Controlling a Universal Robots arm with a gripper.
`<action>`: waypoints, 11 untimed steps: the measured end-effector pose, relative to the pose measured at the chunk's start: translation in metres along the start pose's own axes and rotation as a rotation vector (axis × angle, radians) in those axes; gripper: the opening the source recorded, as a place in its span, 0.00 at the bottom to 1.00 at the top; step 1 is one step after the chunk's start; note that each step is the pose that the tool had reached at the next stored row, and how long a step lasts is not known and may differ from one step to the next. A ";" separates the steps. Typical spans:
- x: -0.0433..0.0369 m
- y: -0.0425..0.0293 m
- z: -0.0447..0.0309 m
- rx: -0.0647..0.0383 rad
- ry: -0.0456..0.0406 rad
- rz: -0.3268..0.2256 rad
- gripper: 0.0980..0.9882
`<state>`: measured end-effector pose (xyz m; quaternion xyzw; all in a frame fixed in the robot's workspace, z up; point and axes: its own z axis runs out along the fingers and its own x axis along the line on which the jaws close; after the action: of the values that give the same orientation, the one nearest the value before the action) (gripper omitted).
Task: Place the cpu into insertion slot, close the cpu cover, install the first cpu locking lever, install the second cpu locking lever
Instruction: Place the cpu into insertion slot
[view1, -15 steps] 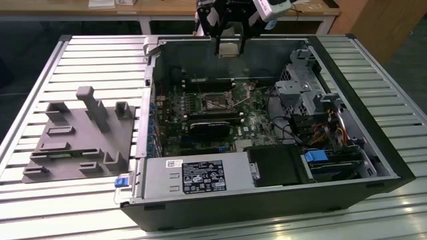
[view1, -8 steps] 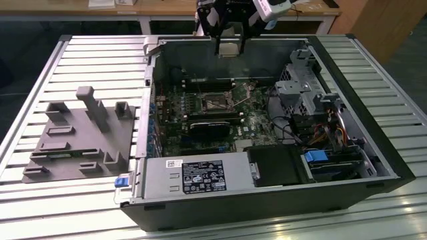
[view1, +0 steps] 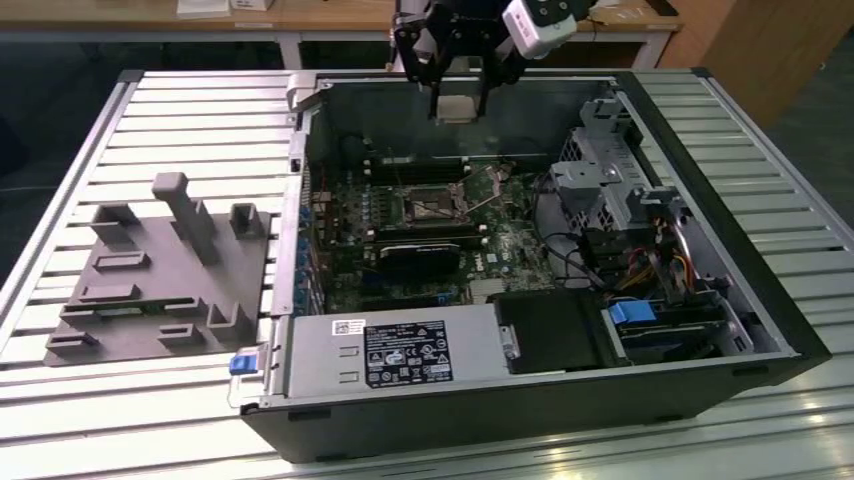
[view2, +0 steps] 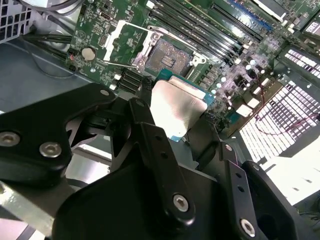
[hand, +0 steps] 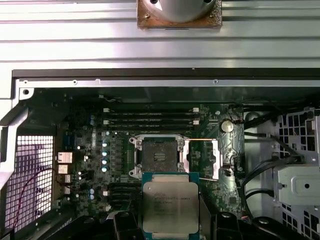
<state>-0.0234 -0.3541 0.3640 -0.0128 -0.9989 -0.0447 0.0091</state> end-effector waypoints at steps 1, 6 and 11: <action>0.0001 -0.0002 0.0018 0.000 0.0000 0.000 0.49; 0.0007 -0.0007 0.0110 0.000 -0.0001 0.001 0.49; 0.0006 -0.0005 0.0202 0.001 -0.0003 0.003 0.49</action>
<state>-0.0243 -0.3528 0.3439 -0.0142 -0.9989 -0.0443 0.0090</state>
